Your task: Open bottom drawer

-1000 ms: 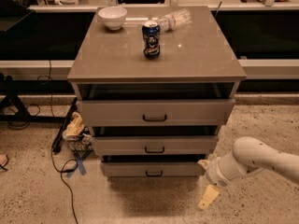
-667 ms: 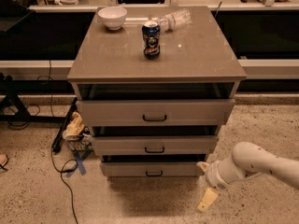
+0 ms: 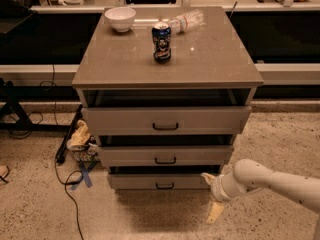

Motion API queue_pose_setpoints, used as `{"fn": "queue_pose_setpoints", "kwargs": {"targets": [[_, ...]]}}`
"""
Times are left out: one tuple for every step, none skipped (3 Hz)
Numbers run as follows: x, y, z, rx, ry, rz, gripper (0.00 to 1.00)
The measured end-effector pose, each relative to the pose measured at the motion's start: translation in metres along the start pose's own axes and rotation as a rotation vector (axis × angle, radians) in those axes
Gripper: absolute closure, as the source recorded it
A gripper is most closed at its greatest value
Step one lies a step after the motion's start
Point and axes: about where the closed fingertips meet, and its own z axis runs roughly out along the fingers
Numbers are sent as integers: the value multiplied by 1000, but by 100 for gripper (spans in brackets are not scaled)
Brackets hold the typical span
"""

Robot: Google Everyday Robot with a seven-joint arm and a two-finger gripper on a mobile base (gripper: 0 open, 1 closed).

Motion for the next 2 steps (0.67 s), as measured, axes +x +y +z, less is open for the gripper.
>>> {"fn": "queue_pose_setpoints", "kwargs": {"targets": [[2,0,3,2,2,-5,0],[19,-3,32,17,23,-43,0]]}}
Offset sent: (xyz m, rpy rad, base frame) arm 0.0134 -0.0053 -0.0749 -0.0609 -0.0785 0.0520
